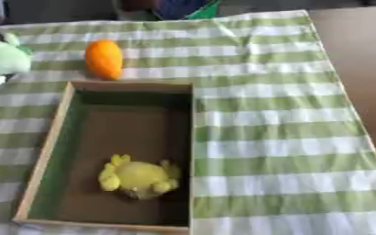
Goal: Pick up objects on the table and place them in the box.
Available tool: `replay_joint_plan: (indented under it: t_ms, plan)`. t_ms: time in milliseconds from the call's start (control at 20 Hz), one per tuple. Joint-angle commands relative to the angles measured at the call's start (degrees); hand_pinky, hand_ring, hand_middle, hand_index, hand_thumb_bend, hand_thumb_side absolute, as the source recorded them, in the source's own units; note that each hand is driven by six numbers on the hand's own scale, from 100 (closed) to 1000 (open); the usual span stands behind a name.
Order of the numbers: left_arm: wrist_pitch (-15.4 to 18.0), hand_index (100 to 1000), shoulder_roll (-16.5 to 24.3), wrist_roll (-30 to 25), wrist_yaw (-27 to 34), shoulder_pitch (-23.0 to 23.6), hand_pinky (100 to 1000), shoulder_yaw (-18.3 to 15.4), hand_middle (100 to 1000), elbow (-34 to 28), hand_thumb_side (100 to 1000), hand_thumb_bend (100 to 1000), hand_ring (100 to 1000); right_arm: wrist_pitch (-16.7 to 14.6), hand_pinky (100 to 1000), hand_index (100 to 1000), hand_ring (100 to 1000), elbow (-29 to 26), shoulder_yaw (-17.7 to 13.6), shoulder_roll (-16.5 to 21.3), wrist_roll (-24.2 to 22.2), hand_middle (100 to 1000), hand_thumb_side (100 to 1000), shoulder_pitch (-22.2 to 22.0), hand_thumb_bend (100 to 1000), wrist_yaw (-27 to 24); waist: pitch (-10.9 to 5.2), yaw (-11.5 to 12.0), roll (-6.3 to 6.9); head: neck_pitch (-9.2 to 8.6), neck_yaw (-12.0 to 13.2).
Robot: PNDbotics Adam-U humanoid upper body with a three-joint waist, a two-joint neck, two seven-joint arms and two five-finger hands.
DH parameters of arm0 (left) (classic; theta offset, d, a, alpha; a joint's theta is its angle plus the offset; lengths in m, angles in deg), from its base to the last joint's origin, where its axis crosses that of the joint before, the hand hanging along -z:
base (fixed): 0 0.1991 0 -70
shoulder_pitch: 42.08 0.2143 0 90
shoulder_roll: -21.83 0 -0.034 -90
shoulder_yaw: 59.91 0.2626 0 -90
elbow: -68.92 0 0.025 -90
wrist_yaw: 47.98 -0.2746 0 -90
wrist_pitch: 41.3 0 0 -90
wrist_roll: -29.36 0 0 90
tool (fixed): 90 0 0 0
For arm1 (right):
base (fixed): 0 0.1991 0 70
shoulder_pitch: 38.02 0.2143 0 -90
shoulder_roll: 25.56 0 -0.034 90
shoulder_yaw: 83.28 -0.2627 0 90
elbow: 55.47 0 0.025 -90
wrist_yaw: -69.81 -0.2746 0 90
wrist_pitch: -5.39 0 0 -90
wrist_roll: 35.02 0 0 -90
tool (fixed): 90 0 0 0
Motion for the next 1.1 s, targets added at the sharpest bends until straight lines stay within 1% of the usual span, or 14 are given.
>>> replay_joint_plan:
  t_ms: [50,300,350,650,800,950,1100]
  plan:
    - [-1.0,557,1.0,-2.0,4.2,-1.1,524,-0.8,662,-3.5,245,100,731,0.1,741,868,752,-1.1,-0.8,0.6,0.4,611,879,0.3,100,0.0,-1.98,0.2,-0.22,0.32,-0.2]
    - [-2.3,550,-0.8,-4.7,8.4,-1.6,512,0.0,649,-8.5,246,100,718,0.2,740,866,753,-1.1,-0.9,0.4,0.9,612,877,0.2,100,-0.2,-3.00,0.4,-0.61,1.04,-0.4]
    - [-2.5,555,-1.3,-5.2,8.8,-1.6,494,0.4,635,-9.8,246,100,699,0.1,739,865,752,-1.1,-0.9,0.4,1.0,611,875,0.2,100,-0.2,-3.17,0.4,-0.69,1.13,-0.5]
    - [-4.7,573,-5.7,-7.4,11.3,-1.1,441,3.8,589,-18.1,246,100,641,0.3,739,863,753,-1.1,-1.0,0.2,1.9,612,871,0.2,100,-0.5,-4.18,1.0,-0.87,1.89,-1.7]
    - [-5.1,574,-7.7,-8.4,11.8,-0.4,439,5.8,582,-21.5,246,100,632,0.3,738,863,753,-1.1,-1.4,0.2,2.7,613,872,0.2,100,-0.6,-4.56,1.3,-0.91,2.04,-2.0]
    - [-4.5,580,-9.6,-9.2,11.3,0.4,436,7.9,565,-24.1,246,100,622,0.0,739,862,755,-1.1,-1.5,0.3,3.3,616,874,0.6,100,-0.7,-4.92,1.4,-0.93,1.96,-1.8]
    - [-3.2,585,-10.5,-9.1,10.7,1.4,427,10.2,562,-25.6,246,100,612,-0.3,739,862,753,-1.1,-1.3,0.4,3.6,616,876,0.8,100,-0.8,-5.18,1.5,-0.87,1.98,-1.8]
